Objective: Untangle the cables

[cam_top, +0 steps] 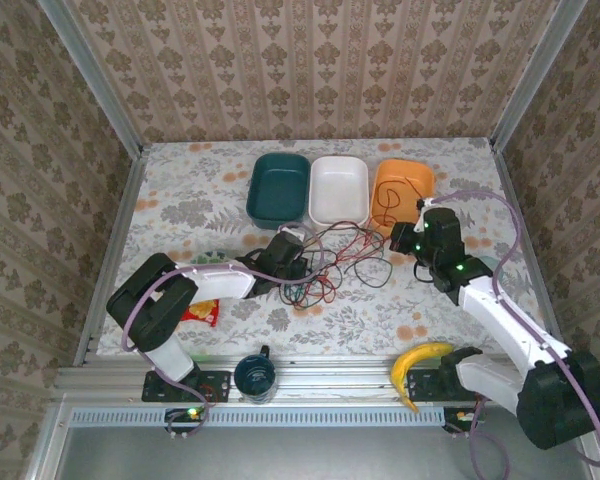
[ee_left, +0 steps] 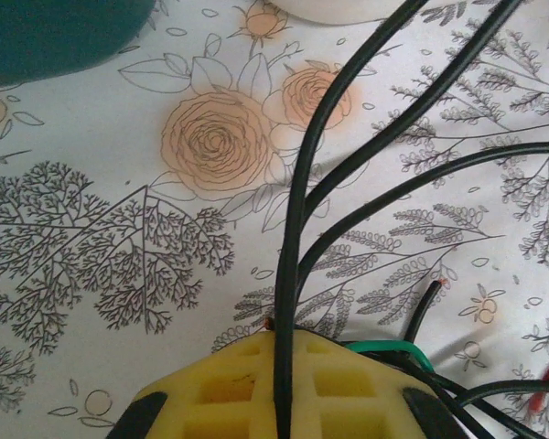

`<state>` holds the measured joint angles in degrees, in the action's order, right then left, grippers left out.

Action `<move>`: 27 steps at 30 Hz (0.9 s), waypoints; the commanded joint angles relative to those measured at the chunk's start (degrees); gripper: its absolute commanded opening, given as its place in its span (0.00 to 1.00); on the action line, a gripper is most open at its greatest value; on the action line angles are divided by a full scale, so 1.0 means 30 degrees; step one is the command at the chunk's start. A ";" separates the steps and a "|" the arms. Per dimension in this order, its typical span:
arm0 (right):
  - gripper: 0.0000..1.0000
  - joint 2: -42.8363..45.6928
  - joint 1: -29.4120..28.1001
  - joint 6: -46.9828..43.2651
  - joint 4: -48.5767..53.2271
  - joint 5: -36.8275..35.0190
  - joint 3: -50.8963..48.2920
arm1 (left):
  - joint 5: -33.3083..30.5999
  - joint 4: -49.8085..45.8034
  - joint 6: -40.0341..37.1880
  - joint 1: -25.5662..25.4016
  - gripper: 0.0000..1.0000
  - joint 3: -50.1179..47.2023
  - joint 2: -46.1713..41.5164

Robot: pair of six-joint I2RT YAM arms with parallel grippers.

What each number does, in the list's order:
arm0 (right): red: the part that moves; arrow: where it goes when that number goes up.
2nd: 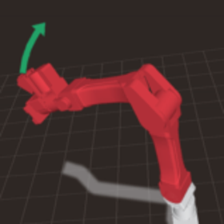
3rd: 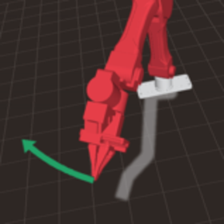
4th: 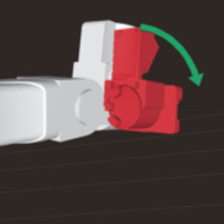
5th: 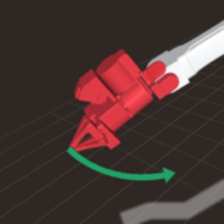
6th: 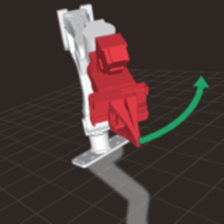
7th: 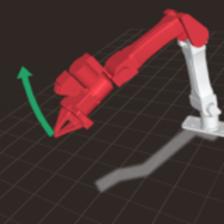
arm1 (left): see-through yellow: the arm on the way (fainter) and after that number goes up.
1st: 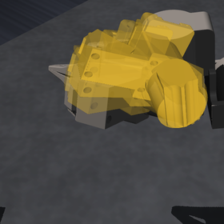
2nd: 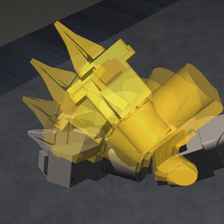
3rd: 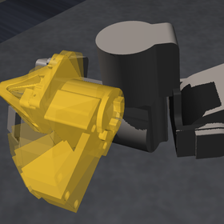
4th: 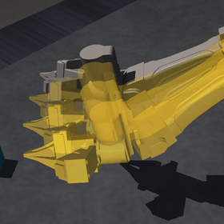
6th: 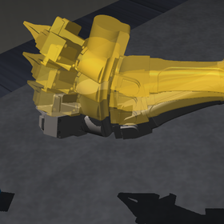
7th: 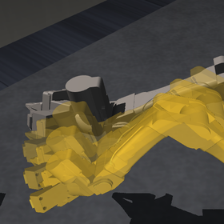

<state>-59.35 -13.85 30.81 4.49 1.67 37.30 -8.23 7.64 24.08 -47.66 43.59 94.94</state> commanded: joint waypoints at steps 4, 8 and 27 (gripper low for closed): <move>0.00 0.0903 0.0168 0.0383 0.2195 -0.4149 -0.0302 | -0.0934 -0.1195 0.0236 -0.0051 0.00 -0.0637 0.0113; 0.01 0.0874 0.0188 0.0659 0.2418 -0.4064 -0.0643 | -0.0755 -0.1049 0.0073 -0.0044 0.00 -0.0731 0.0113; 0.47 -0.0276 0.0183 0.1655 0.0019 -0.0099 -0.2886 | -0.0245 -0.0080 -0.1316 -0.0833 0.00 -0.0205 0.0200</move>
<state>-60.49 -13.65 36.03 5.78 2.35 27.35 -9.26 7.42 21.50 -49.60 42.70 94.94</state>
